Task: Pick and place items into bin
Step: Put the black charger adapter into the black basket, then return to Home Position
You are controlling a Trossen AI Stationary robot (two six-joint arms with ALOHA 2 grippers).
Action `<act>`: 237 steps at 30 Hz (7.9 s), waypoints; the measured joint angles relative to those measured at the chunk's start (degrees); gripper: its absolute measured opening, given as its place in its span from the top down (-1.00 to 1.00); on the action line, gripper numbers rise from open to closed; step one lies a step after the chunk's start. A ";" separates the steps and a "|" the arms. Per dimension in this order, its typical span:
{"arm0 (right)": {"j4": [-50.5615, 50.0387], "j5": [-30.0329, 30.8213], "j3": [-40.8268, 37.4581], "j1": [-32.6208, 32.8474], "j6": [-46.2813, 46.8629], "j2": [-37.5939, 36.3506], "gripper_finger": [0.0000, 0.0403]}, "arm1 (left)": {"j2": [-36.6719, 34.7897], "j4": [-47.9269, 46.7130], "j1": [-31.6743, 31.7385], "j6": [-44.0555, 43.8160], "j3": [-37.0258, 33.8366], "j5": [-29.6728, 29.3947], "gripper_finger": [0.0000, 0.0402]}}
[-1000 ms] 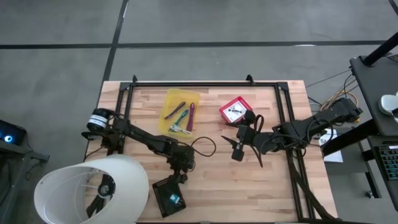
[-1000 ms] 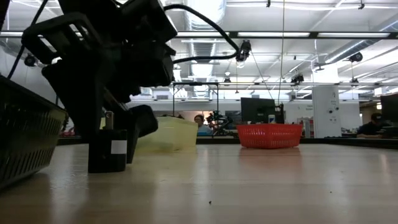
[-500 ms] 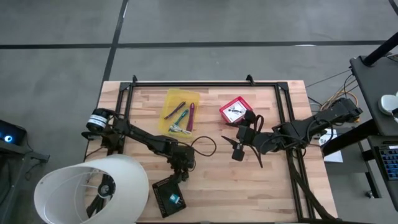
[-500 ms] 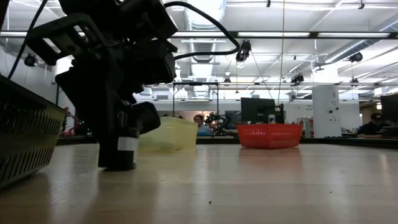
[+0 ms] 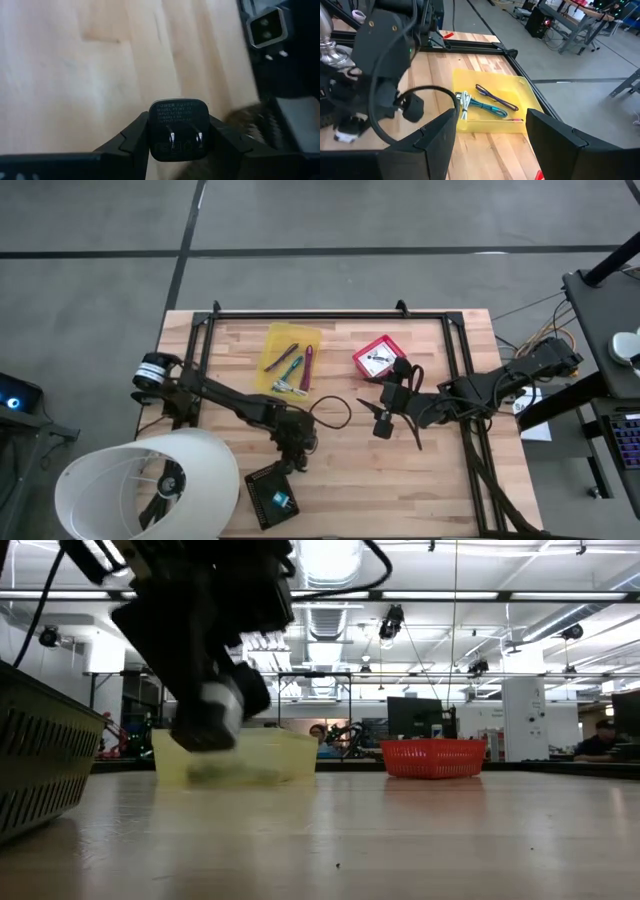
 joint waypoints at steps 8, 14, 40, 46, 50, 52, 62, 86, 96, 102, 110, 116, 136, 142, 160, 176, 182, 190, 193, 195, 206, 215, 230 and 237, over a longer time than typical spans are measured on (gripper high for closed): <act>0.02 -0.04 -0.15 0.00 0.13 -0.06 -0.12 | -6.02 -16.66 -0.18 0.39 3.52 5.49 0.33; -0.07 -0.07 -0.15 0.00 0.24 -0.11 -0.12 | -10.35 -22.41 -1.42 0.31 3.50 7.12 0.33; -0.09 0.26 -0.13 0.02 0.55 -0.11 -0.12 | -10.56 -22.97 -3.40 2.78 3.54 -3.39 -0.04; -0.11 0.26 -0.13 0.02 0.26 -0.11 -0.12 | -12.65 -20.37 1.69 4.77 6.08 -14.34 0.15; 0.12 0.28 -0.13 0.02 0.57 -0.19 -0.12 | -15.15 -10.24 5.42 6.26 6.21 -19.80 0.27; 0.15 0.31 -0.13 0.02 0.68 -0.33 -0.11 | -16.80 -2.07 7.27 6.58 5.36 -22.83 0.33; 0.11 0.31 -0.13 0.00 0.70 -0.59 -0.11 | -22.40 12.77 17.76 12.34 3.91 -25.17 0.59; 0.33 0.46 -0.13 -2.31 4.59 -0.78 -0.05 | -65.26 44.97 21.31 10.59 -40.89 -22.87 1.00; 0.45 0.42 -0.13 -4.66 4.65 -0.78 0.01 | -71.75 46.30 20.98 8.61 -52.72 -19.78 1.00; 0.55 -0.52 -0.13 -5.01 15.25 -1.15 0.04 | -76.60 46.94 20.85 9.07 -56.65 -21.22 1.00; 5.40 -5.78 -0.69 -5.08 14.44 -0.70 0.06 | -82.90 38.41 20.81 9.23 -57.31 -20.38 1.00; 21.92 -30.32 -3.41 -10.09 7.96 2.72 0.21 | -87.24 38.11 20.81 9.01 -57.33 -20.39 1.00; 46.65 -44.74 -29.40 -27.18 0.93 -11.61 0.96 | -90.01 33.02 20.76 8.96 -57.42 -19.48 1.00; 49.35 -44.83 -43.53 -22.84 -0.29 -24.69 0.96 | -90.69 33.12 20.79 8.99 -57.44 -21.13 1.00; 31.34 -39.54 -62.18 -21.22 -0.55 -65.03 0.96 | -90.22 28.23 20.81 8.99 -57.48 -23.84 1.00; 22.02 -38.56 -62.18 -21.21 -1.86 -71.09 0.96 | -89.04 18.49 20.81 8.53 -57.48 -21.63 1.00; 22.03 -38.56 -62.18 -21.22 -0.40 -69.93 0.96 | -89.54 18.12 20.76 8.88 -57.49 -21.35 1.00; 22.31 -37.02 -62.18 -21.24 -0.63 -69.96 0.96 | -89.48 18.12 20.77 8.90 -57.49 -21.29 1.00; 22.50 -36.26 -62.17 -21.22 -1.77 -69.98 0.96 | -89.41 18.14 20.79 8.90 -57.49 -21.24 1.00; 22.53 -36.13 -62.18 -21.22 -2.66 -69.98 0.96 | -89.48 18.15 20.79 8.90 -57.50 -21.22 1.00; 22.55 -36.11 -62.17 -21.22 -2.58 -69.92 0.96 | -89.04 18.19 20.81 8.92 -57.50 -21.20 1.00; 22.55 -36.09 -62.17 -21.22 -2.77 -69.92 0.96 | -89.08 18.21 20.81 8.94 -57.49 -21.20 1.00; 22.55 -36.09 -62.16 -21.22 -2.71 -69.92 0.96 | -88.89 18.22 20.81 8.94 -57.49 -21.18 1.00; 22.58 -36.09 -62.16 -21.22 -2.62 -69.92 0.96 | -88.71 18.21 20.76 8.95 -57.49 -21.19 1.00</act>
